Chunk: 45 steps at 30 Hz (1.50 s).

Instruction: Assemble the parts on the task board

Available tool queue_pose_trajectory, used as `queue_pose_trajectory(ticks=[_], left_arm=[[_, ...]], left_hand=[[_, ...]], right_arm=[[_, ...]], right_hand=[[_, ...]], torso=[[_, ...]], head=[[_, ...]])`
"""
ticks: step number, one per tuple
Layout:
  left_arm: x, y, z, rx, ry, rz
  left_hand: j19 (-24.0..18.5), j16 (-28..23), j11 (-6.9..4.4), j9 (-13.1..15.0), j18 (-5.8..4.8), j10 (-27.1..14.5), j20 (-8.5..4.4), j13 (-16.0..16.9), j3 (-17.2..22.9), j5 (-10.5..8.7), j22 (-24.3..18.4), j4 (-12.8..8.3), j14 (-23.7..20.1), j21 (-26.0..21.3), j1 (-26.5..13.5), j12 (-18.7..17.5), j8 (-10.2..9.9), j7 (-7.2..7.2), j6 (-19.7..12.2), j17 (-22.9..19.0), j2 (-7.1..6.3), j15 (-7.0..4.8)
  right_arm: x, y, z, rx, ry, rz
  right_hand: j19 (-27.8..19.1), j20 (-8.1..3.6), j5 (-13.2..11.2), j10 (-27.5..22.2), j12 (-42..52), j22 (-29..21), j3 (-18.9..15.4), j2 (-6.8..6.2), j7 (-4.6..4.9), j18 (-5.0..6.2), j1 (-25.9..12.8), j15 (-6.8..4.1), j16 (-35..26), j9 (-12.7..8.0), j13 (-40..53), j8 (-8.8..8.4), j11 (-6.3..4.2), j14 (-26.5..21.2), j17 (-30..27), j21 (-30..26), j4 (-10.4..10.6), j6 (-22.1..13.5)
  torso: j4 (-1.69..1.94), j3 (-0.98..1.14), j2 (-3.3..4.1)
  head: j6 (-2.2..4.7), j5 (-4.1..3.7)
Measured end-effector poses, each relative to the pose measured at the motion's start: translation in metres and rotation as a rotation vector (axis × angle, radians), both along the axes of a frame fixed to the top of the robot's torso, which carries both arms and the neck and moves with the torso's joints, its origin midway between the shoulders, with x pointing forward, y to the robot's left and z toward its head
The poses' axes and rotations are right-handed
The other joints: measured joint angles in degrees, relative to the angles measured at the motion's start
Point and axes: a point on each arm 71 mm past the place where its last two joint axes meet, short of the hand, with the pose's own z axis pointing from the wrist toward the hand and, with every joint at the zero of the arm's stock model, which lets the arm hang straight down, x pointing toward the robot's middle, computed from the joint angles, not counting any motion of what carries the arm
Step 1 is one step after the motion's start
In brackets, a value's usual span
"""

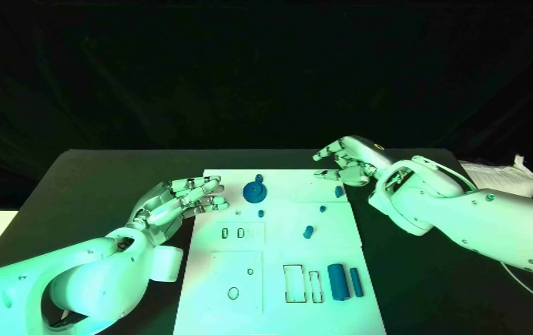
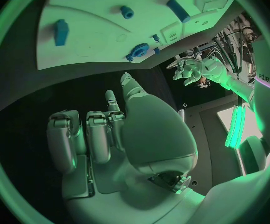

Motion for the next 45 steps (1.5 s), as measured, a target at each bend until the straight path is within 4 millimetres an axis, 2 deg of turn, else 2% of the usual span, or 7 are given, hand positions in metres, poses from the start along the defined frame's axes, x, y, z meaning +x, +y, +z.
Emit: queue_pose_trajectory(ticks=[2, 8, 15, 24, 38, 45], left_arm=[[0.0, 0.0, 0.0, -0.001, 0.0, -0.001], [0.0, -0.001, 0.0, -0.002, -0.001, -0.003], [0.0, -0.001, 0.0, -0.003, -0.001, -0.005], [0.001, -0.001, -0.001, -0.003, -0.001, -0.004], [0.001, -0.001, -0.001, -0.001, -0.001, -0.002], [0.001, -0.001, -0.001, -0.002, -0.001, -0.002]], left_hand=[[0.0, 0.0, 0.0, 0.0, 0.0, 0.0, 0.0, 0.0, 0.0, 0.0, 0.0, 0.0, 0.0, 0.0, 0.0, 0.0, 0.0, 0.0, 0.0, 0.0, 0.0, 0.0], [0.0, 0.0, 0.0, 0.0, 0.0, 0.0, 0.0, 0.0, 0.0, 0.0, 0.0, 0.0, 0.0, 0.0, 0.0, 0.0, 0.0, 0.0, 0.0, 0.0, 0.0, 0.0], [0.0, 0.0, 0.0, 0.0, 0.0, 0.0, 0.0, 0.0, 0.0, 0.0, 0.0, 0.0, 0.0, 0.0, 0.0, 0.0, 0.0, 0.0, 0.0, -0.01, 0.0, 0.0], [0.0, 0.0, 0.0, 0.0, 0.0, 0.0, 0.0, 0.0, 0.15, 0.0, 0.0, -0.15, 0.0, 0.0, 0.0, 0.0, 0.0, 0.0, 0.0, -0.01, 0.0, 0.0], [0.0, 0.0, 0.0, 0.0, 0.01, 0.0, 0.0, 0.0, 0.15, 0.0, 0.0, -0.15, 0.0, 0.0, 0.0, 0.0, 0.0, 0.0, 0.0, -0.02, 0.0, 0.0], [0.0, 0.0, 0.0, 0.0, 0.0, 0.0, 0.0, 0.0, 0.15, 0.0, 0.0, -0.16, 0.0, 0.0, 0.0, 0.0, 0.0, 0.0, 0.0, -0.02, 0.0, 0.0]], right_arm=[[-0.001, -0.014, -0.002, 0.011, 0.03, -0.016], [0.0, -0.045, -0.012, 0.024, 0.094, -0.055], [0.002, -0.06, -0.028, 0.028, 0.148, -0.075], [0.003, -0.057, -0.047, 0.029, 0.197, -0.064], [0.008, -0.05, -0.055, 0.027, 0.218, -0.052], [0.011, -0.046, -0.059, 0.025, 0.227, -0.049]], right_hand=[[0.0, 0.0, -0.13, 0.0, 0.0, 0.0, 0.06, -0.39, 0.0, 0.0, 0.39, 0.0, 0.0, 0.0, 0.0, 0.0, 0.0, 0.0, 0.0, 0.0, -0.62, 0.0], [0.0, 0.0, -0.13, 0.0, 0.0, 0.0, -0.15, -0.44, 0.0, 0.0, 0.44, 0.0, 0.0, 0.0, 0.0, 0.0, 0.0, 0.0, -0.01, 0.0, -0.85, 0.0], [0.0, 0.0, -0.13, 0.0, 0.0, -0.01, -0.15, -0.44, 0.0, 0.0, 0.44, 0.0, 0.0, 0.0, 0.0, 0.0, 0.0, 0.0, -0.01, 0.0, -0.86, 0.0], [0.0, 0.0, -0.13, 0.0, 0.0, 0.04, -0.15, -0.44, 0.0, 0.0, 0.44, 0.0, 0.0, 0.01, 0.05, 0.0, 0.0, 0.0, -0.02, 0.0, -0.85, 0.0], [0.0, 0.0, -0.13, 0.0, 0.0, 0.03, 0.03, -0.42, 0.12, 0.0, 0.45, 0.0, 0.0, 0.01, 0.04, 0.02, 0.0, 0.0, -0.02, 0.0, -1.04, 0.12], [0.0, 0.0, -1.51, 0.0, 0.01, 0.02, 1.38, 1.31, -0.22, 0.0, 1.21, 0.0, 0.0, 0.12, 0.04, 0.44, 0.0, 0.0, -0.03, 0.0, -1.89, 1.46]], torso=[[-0.12, 0.1, -0.03], [-0.42, 0.39, -0.08], [-0.46, 0.45, -0.08], [-0.39, 0.4, -0.05], [-0.26, 0.39, -0.04], [-0.25, 0.38, -0.04]], head=[[0.02, -0.17], [-0.01, -0.42], [-0.25, -0.59], [-0.66, -0.18], [-0.95, 0.11], [-1.0, 0.12]])
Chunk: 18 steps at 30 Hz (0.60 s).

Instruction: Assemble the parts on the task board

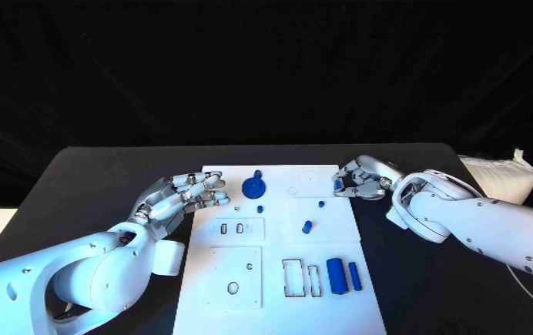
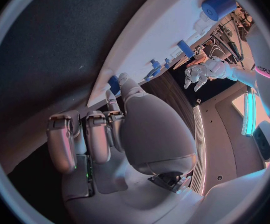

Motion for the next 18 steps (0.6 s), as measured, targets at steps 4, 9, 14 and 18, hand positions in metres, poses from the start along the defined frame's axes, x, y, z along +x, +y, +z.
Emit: queue_pose_trajectory(ticks=[4, 9, 14, 18], left_arm=[[0.0, 0.0001, 0.0, 0.0, 0.0, 0.0], [0.0, 0.0003, -0.0001, 0.0, 0.001, 0.0], [0.0, 0.0006, -0.0001, 0.001, 0.001, 0.001], [0.0, 0.0006, -0.0001, 0.001, 0.001, 0.001]], left_hand=[[0.0, 0.0, 0.0, 0.0, 0.0, 0.0, 0.0, 0.0, 0.0, 0.0, 0.0, 0.0, 0.0, 0.0, 0.22, 0.0, 0.0, 0.0, 0.0, 0.06, 0.22, 0.0], [0.0, 0.0, 0.0, 0.0, 0.0, 0.0, 0.0, 0.0, 0.0, 0.0, 0.0, 0.0, 0.0, 0.0, 0.22, 0.0, 0.0, 0.0, 0.0, 0.06, 0.22, 0.0], [0.0, 0.0, 0.0, 0.0, 0.0, 0.0, 0.0, 0.0, 0.0, 0.0, 0.0, 0.0, 0.0, 0.0, 0.22, 0.0, 0.0, 0.0, 0.0, 0.05, 0.22, 0.0], [0.0, 0.0, 0.0, 0.0, 0.0, 0.0, 0.0, 0.0, 0.0, 0.0, 0.0, 0.0, 0.0, 0.0, 0.22, 0.0, 0.0, 0.0, 0.0, 0.05, 0.22, 0.0]], right_arm=[[0.0002, 0.0012, -0.0027, -0.001, 0.008, 0.002], [0.0007, 0.0015, -0.0029, -0.001, 0.009, 0.003], [0.0007, 0.0013, -0.003, -0.001, 0.009, 0.002], [0.0008, 0.0012, -0.0029, 0.0, 0.008, 0.002]], right_hand=[[0.0, 0.0, -0.37, 0.01, 0.24, 0.0, 0.85, 0.79, -0.37, 0.0, 0.34, 0.0, 0.0, 0.08, 0.04, 0.23, -0.42, 0.0, 0.02, 0.0, -0.38, 0.98], [-0.09, -0.16, -0.69, 0.12, 0.3, -0.01, 1.88, 1.24, -0.65, 0.0, 0.78, -0.43, 0.0, 0.24, 0.15, 0.67, -0.74, 0.01, 0.05, 0.0, -0.94, 2.29], [0.0, -0.43, -1.06, 0.12, 0.32, -0.01, 2.53, 1.64, -0.98, 0.0, 0.83, -0.59, 0.0, 0.24, 0.14, 0.91, -0.93, -0.09, 0.04, 0.0, -1.26, 3.04], [0.0, -0.84, -1.19, 0.17, 0.31, -0.01, 3.42, 2.01, -1.37, 0.0, 0.62, -0.88, 0.0, 0.33, 0.01, 1.38, -1.5, -0.02, 0.04, 0.0, -1.66, 4.16]], torso=[[0.01, 0.0, -0.01], [-0.01, 0.01, -0.02], [-0.04, 0.04, -0.03], [-0.04, 0.04, -0.04]], head=[[-0.07, 0.1], [-0.15, 0.15], [-0.18, 0.14], [-0.13, 0.09]])
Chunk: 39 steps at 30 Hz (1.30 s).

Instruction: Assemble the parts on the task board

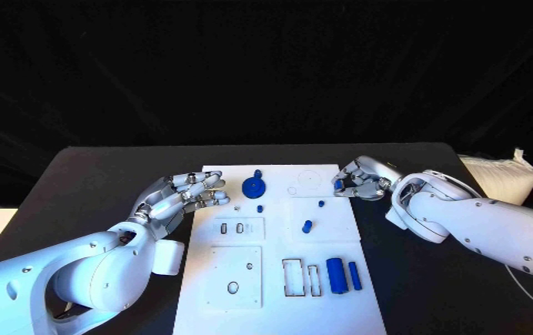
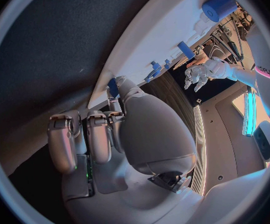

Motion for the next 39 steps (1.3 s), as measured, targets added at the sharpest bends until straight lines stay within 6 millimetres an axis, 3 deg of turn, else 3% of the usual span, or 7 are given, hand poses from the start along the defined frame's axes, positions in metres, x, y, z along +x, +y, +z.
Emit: queue_pose_trajectory(ticks=[7, 16, 26, 33, 39], left_arm=[[0.0, 0.001, 0.0, 0.001, 0.0, 0.001], [0.0, 0.002, 0.0, 0.002, 0.0, 0.003], [0.007, 0.004, -0.003, 0.007, 0.002, 0.019], [0.013, 0.008, -0.006, 0.01, 0.006, 0.037], [0.015, 0.011, -0.007, 0.01, 0.009, 0.047]], left_hand=[[0.0, 0.0, 0.0, 0.0, 0.0, 0.0, 0.0, 0.0, 0.0, 0.0, 0.0, 0.0, 0.0, 0.0, 0.0, 0.0, 0.0, 0.0, 0.0, 0.0, 0.0, 0.0], [0.0, 0.0, 0.0, 0.0, 0.0, 0.0, 0.0, 0.0, 0.0, 0.0, 0.0, 0.0, 0.0, 0.0, 0.0, 0.0, 0.0, 0.0, 0.0, -0.01, 0.0, 0.0], [0.0, -0.22, 0.0, 0.0, 0.0, 0.0, 0.0, 0.0, 0.0, 0.0, 0.0, 0.0, 0.0, 0.0, 0.0, 0.0, 0.0, 0.0, 0.0, -0.01, 0.0, 0.0], [0.0, -0.22, 0.0, 0.0, 0.0, 0.0, 0.0, 0.0, 0.0, 0.0, 0.0, 0.0, 0.0, 0.0, 0.0, 0.0, 0.0, 0.0, 0.0, -0.02, 0.0, 0.0], [0.0, -0.22, 0.0, 0.0, 0.0, 0.0, 0.0, 0.0, 0.0, 0.0, 0.0, 0.0, 0.0, 0.0, 0.0, 0.0, 0.0, 0.0, 0.0, -0.02, 0.0, 0.0]], right_arm=[[-0.002, 0.004, 0.001, 0.01, -0.019, 0.001], [-0.005, 0.025, 0.024, 0.049, -0.073, 0.022], [-0.019, 0.105, 0.037, 0.114, -0.069, 0.118], [-0.035, 0.158, 0.025, 0.112, -0.035, 0.193], [-0.046, 0.186, 0.009, 0.079, -0.02, 0.236]], right_hand=[[0.0, -0.43, -0.56, -0.06, 0.01, 0.0, 2.37, 0.53, 0.07, 0.0, 0.25, -0.98, 0.0, 0.08, 0.01, 0.86, -1.07, 0.03, 0.0, 0.0, -1.13, 0.63], [0.0, -0.83, -1.98, -0.06, 0.16, -0.01, 3.21, 1.51, 0.07, 0.0, -0.15, -0.98, 0.0, 0.07, 0.14, 0.86, -1.08, 0.03, -0.01, 0.0, -1.33, 0.64], [-0.1, -0.93, -2.66, -0.07, -0.01, -0.01, 3.68, 1.8, 0.07, 0.0, -0.45, -1.19, 0.0, 0.07, 0.09, 0.86, -1.07, -0.18, -0.02, 0.0, -1.35, 0.63], [0.01, -1.23, -3.23, -0.07, -0.32, 0.03, 3.92, 1.87, 0.07, 0.0, -0.54, -1.19, 0.0, 0.07, 0.11, 0.86, -1.07, -0.18, -0.02, 0.0, -1.57, 0.64], [0.01, -1.23, -3.33, -0.07, -0.42, 0.03, 3.92, 1.93, 0.07, 0.0, -1.23, -1.19, 0.0, 0.07, 0.14, 0.86, -1.06, -0.18, -0.03, 0.0, -1.56, 0.63]], torso=[[-0.03, 0.04, 0.0], [0.0, -0.06, -0.1], [0.19, -0.31, -0.73], [0.47, -0.67, -1.46], [0.51, -1.02, -1.9]], head=[[0.02, -0.02], [-0.1, 0.03], [-0.74, 0.79], [-1.71, 1.9], [-2.52, 2.67]])
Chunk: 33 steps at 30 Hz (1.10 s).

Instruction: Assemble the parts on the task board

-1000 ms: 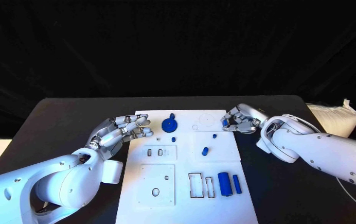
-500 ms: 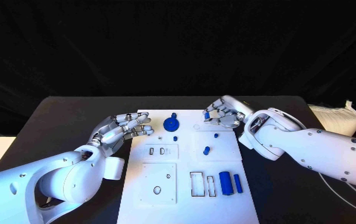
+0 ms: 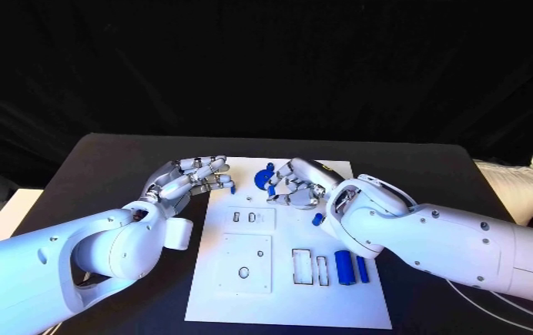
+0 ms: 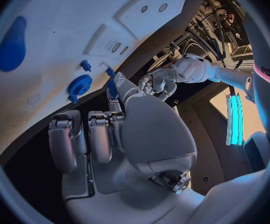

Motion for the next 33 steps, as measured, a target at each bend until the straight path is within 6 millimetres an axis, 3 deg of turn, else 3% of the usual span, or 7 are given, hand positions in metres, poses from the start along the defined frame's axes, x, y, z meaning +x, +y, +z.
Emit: queue_pose_trajectory(ticks=[6, 17, 33], left_arm=[[0.001, 0.0, 0.0, -0.003, 0.003, 0.001], [0.001, -0.001, 0.0, -0.008, 0.005, -0.001], [0.0, -0.002, 0.0, -0.012, 0.006, -0.007]], left_hand=[[0.0, 0.0, 0.0, 0.0, 0.0, 0.0, 0.0, 0.0, 0.01, 0.0, 0.0, -0.01, 0.0, 0.0, 0.0, 0.0, 0.0, 0.0, 0.0, 0.01, 0.0, 0.0], [-0.21, 0.0, 0.0, 0.0, -0.01, 0.0, -0.21, 0.0, 0.15, 0.0, 0.0, -0.15, 0.0, 0.0, 0.0, 0.0, 0.0, 0.0, 0.0, 0.05, 0.0, 0.0], [-0.21, 0.0, 0.0, 0.0, 0.0, 0.0, -0.21, 0.0, 0.15, 0.0, 0.0, -0.15, 0.0, 0.0, 0.0, 0.0, 0.0, 0.0, 0.0, 0.04, 0.0, 0.0]], right_arm=[[-0.005, 0.015, -0.013, -0.044, 0.002, 0.019], [-0.009, 0.03, -0.025, -0.109, 0.008, 0.038], [-0.01, 0.032, -0.032, -0.193, 0.032, 0.053]], right_hand=[[0.0, 0.0, -0.33, 0.0, -0.15, -0.01, 0.16, -0.09, 0.0, 0.0, -0.67, 0.0, 0.0, 0.0, -0.1, -0.02, 0.0, 0.0, 0.0, 0.0, -0.16, 0.0], [0.0, 0.01, -0.45, 0.0, -0.26, -0.01, 0.15, -0.4, 0.0, 0.0, -0.98, 0.0, 0.0, 0.0, -0.16, -0.32, 0.01, 0.0, -0.01, 0.0, -0.16, 0.0], [0.0, 0.01, -0.54, 0.01, -0.27, -0.03, 0.14, -1.37, -0.01, 0.0, -1.94, 0.01, 0.0, 0.05, -0.15, -0.65, 0.01, 0.0, 0.03, 0.0, -0.16, 0.01]], torso=[[0.01, -0.28, -0.23], [0.02, -0.28, -0.24], [0.03, -0.21, -0.22]], head=[[-0.52, 0.35], [-1.12, 0.53], [-1.72, 0.69]])
